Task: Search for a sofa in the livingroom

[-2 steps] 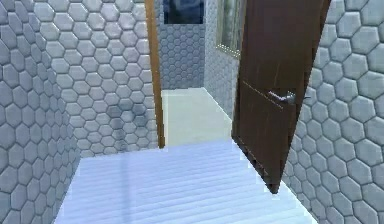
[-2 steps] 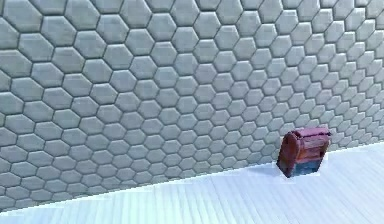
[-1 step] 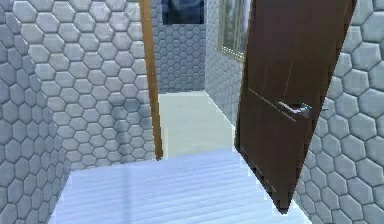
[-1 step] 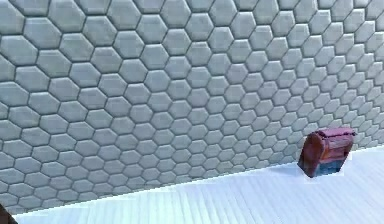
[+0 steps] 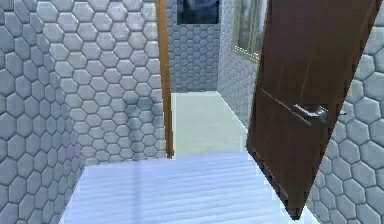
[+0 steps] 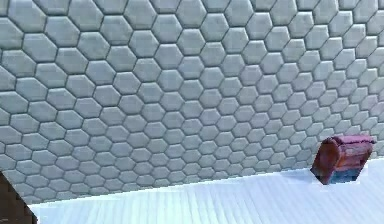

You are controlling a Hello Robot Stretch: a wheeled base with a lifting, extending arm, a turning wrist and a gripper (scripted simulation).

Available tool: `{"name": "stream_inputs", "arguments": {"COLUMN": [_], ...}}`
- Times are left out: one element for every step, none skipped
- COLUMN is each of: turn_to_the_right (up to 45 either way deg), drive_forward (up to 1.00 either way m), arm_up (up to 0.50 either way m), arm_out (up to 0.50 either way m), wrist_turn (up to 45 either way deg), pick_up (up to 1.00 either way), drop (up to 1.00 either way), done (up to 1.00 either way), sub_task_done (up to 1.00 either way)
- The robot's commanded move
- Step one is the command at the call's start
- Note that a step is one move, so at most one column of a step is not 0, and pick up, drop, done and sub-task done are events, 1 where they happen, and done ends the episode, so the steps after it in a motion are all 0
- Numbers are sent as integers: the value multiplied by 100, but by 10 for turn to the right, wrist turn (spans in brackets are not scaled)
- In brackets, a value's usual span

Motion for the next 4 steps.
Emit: {"name": "stream_inputs", "arguments": {"turn_to_the_right": [0,-120,0,270], "drive_forward": [100,0,5,0], "arm_up": [0,0,0,0], "arm_out": [0,0,0,0], "wrist_turn": [0,0,0,0], "pick_up": [0,0,0,0], "drop": [0,0,0,0], "done": [0,0,0,0], "sub_task_done": [0,0,0,0]}}
